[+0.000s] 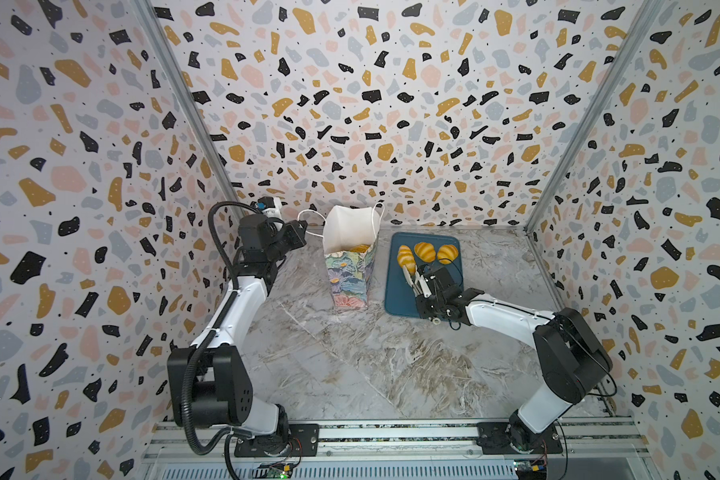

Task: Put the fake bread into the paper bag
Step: 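Close the tongs on the small striped croissant with the right gripper, then lift the small croissant in the tongs off the tray with the right gripper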

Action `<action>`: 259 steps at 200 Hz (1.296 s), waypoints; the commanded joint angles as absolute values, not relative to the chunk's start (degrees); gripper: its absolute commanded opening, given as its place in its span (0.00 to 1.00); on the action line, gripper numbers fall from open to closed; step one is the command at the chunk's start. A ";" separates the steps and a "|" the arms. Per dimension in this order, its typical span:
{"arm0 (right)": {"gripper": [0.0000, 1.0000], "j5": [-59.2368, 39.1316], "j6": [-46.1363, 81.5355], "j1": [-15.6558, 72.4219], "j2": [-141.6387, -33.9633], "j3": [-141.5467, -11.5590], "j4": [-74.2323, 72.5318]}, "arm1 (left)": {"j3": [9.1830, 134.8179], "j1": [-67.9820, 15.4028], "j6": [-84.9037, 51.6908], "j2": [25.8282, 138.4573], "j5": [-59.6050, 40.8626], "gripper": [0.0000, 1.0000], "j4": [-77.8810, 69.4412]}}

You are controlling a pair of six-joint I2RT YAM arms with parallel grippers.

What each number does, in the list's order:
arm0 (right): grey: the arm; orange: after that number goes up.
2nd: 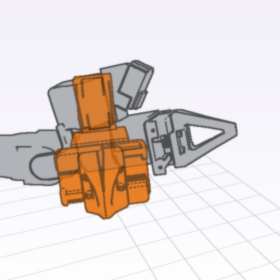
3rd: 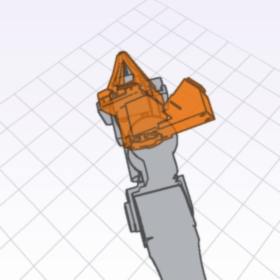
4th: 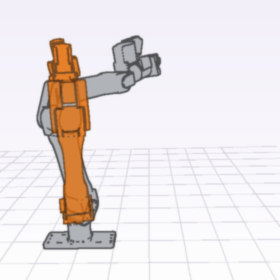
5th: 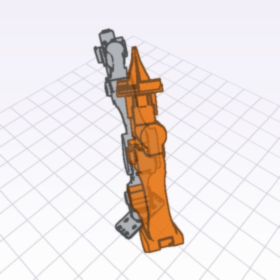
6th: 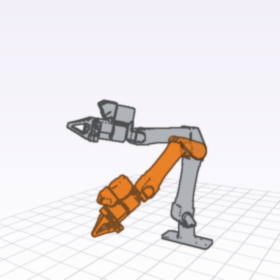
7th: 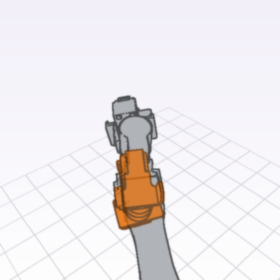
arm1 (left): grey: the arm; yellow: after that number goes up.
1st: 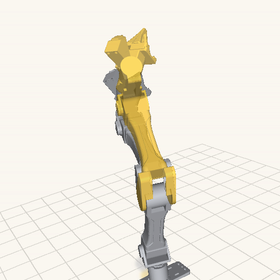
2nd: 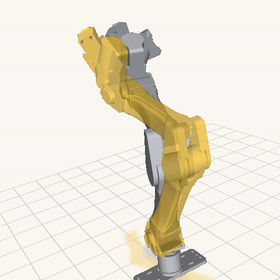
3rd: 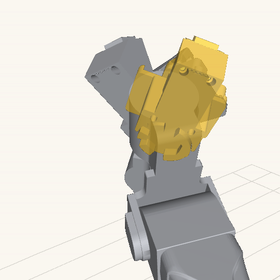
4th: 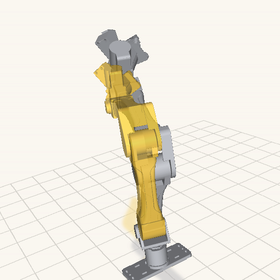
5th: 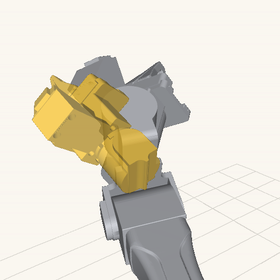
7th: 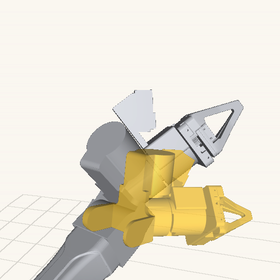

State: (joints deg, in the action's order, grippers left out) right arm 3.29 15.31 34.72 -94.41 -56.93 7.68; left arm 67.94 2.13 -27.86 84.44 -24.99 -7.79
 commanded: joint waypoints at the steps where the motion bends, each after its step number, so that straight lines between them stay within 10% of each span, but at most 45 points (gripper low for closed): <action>1: 0.20 2.43 16.41 34.56 -90.11 -55.82 4.78 | 67.15 2.02 -27.44 82.86 -25.07 0.00 -10.18; 259: 0.17 -3.93 21.51 35.01 -76.04 -52.09 -1.43 | 67.10 2.02 -27.28 83.30 -24.91 0.00 -10.02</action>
